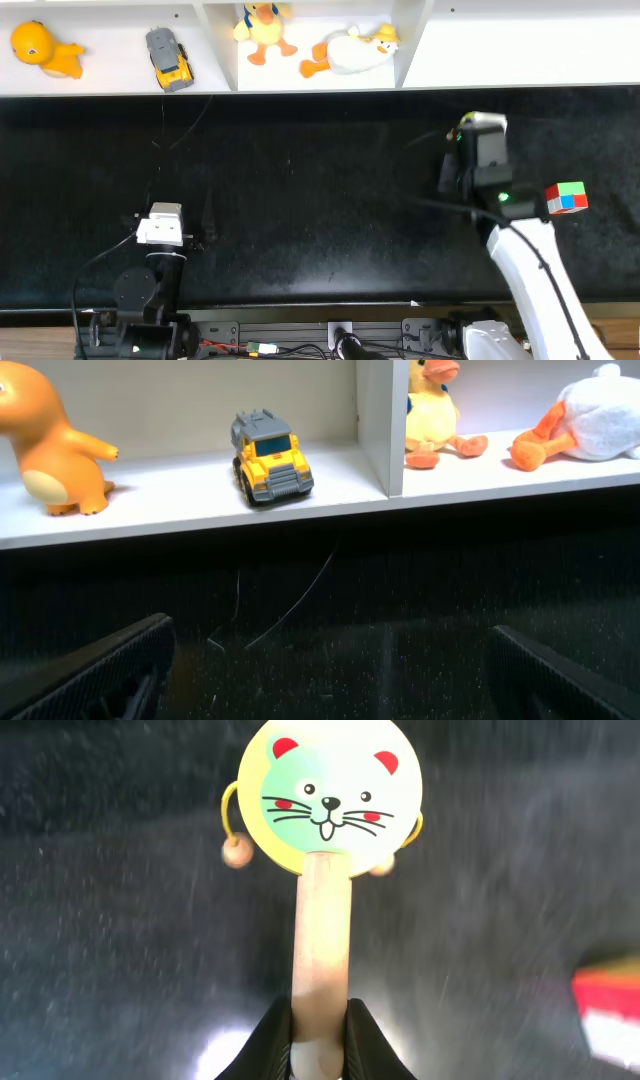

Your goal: Store Toys

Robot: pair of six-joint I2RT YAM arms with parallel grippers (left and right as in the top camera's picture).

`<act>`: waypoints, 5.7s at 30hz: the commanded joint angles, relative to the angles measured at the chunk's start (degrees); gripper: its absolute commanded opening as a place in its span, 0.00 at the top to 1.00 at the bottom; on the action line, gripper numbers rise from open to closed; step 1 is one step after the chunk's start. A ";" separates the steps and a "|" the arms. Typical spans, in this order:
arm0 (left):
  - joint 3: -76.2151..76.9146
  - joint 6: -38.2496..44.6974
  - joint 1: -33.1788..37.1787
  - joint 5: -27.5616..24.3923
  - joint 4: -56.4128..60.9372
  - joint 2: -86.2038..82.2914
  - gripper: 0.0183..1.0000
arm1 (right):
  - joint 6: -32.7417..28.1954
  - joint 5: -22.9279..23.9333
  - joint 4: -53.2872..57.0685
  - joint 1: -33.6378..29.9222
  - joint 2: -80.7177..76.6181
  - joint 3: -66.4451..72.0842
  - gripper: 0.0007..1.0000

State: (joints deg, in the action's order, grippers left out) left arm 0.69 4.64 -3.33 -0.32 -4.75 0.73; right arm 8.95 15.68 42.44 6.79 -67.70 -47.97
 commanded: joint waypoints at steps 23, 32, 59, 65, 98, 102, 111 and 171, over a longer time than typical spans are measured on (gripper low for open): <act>-0.24 0.72 0.26 0.46 -0.09 -0.57 0.00 | -25.68 -10.40 -15.15 -3.50 -34.23 -29.05 0.96; -0.24 0.72 0.28 0.44 -0.09 -0.57 0.00 | -25.68 -11.21 -15.91 -3.50 -35.67 -29.14 0.46; -0.24 0.72 0.26 0.46 -0.09 -0.57 0.00 | -12.33 -6.19 6.08 -13.03 5.03 -1.03 0.00; -0.24 0.72 0.26 0.46 -0.09 -0.57 0.00 | -11.69 -6.88 6.71 -20.96 6.69 -0.90 0.00; -0.24 0.72 0.26 0.46 -0.09 -0.57 0.00 | -57.05 -17.70 11.39 -54.64 6.45 -0.90 0.00; -0.24 0.70 0.26 0.44 -0.09 -0.57 0.00 | -66.25 -19.52 11.10 -63.10 3.34 -0.94 0.00; -0.24 0.72 0.26 0.46 -0.09 -0.57 0.00 | -70.90 -30.40 10.29 -67.56 -8.31 -3.17 0.00; -0.24 0.70 0.26 0.44 -0.09 -0.57 0.00 | -65.44 -32.57 7.04 -58.18 -27.96 -14.75 0.07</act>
State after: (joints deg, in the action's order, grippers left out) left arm 0.69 4.64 -3.33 -0.32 -4.75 0.73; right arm -57.47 -17.45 49.58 -51.62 -94.89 -61.60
